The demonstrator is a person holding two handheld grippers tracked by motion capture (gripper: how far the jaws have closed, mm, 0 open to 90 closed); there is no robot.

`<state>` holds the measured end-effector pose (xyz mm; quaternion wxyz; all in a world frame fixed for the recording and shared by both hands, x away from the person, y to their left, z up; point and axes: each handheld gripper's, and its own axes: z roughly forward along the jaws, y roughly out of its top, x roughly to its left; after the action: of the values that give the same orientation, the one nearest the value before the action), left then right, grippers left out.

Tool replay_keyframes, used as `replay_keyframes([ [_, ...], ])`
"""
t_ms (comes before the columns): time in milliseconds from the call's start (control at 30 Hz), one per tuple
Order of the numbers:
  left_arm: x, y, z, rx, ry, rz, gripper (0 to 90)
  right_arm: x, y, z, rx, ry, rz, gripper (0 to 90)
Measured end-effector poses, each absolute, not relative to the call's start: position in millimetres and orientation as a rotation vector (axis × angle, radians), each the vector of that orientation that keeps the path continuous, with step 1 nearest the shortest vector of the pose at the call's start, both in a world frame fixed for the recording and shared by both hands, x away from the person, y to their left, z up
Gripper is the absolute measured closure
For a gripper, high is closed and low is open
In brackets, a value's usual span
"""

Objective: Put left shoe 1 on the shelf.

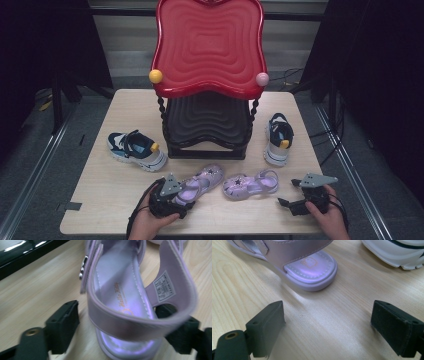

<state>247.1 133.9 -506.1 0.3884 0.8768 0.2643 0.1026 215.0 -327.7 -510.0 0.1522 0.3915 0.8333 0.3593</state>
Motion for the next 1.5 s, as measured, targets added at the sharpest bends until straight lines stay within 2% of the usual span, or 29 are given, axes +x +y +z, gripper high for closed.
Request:
replay_keyframes([
  [100, 248.4, 141.5, -506.1, 2.213, 0.674, 0.255, 34.3, 214.9, -327.7, -510.0, 1.125, 2.391, 1.031, 11.3],
  [133, 249.2, 142.7, -505.7, 2.216, 0.67, 0.253, 34.4, 214.9, -327.7, -510.0, 1.125, 2.391, 1.031, 11.3],
  [200, 248.6, 141.3, -506.1, 2.213, 0.671, 0.249, 33.2, 214.9, -327.7, -510.0, 1.125, 2.391, 1.031, 11.3],
  [300, 248.2, 137.1, -506.3, 2.239, 0.642, 0.239, 23.5, 215.0, -327.7, -510.0, 1.125, 2.391, 1.031, 11.3],
  [367, 249.6, 135.3, -506.4, 2.237, 0.646, 0.237, 21.2, 214.9, -327.7, -510.0, 1.125, 2.391, 1.031, 11.3],
  [933, 254.5, 128.0, -507.0, 2.245, 0.643, 0.243, 19.1, 215.0, -327.8, -510.1, 1.123, 2.391, 1.032, 11.3],
  [1033, 254.8, 128.9, -506.3, 2.24, 0.634, 0.252, 24.6, 215.0, -327.8, -510.1, 1.123, 2.392, 1.032, 11.3],
  [1100, 254.8, 130.1, -506.8, 2.213, 0.658, 0.251, 31.3, 215.0, -327.8, -510.1, 1.123, 2.391, 1.032, 11.3],
  [1500, 255.8, 132.8, -505.9, 2.225, 0.638, 0.263, 36.5, 215.0, -327.8, -510.0, 1.123, 2.392, 1.032, 11.3],
])
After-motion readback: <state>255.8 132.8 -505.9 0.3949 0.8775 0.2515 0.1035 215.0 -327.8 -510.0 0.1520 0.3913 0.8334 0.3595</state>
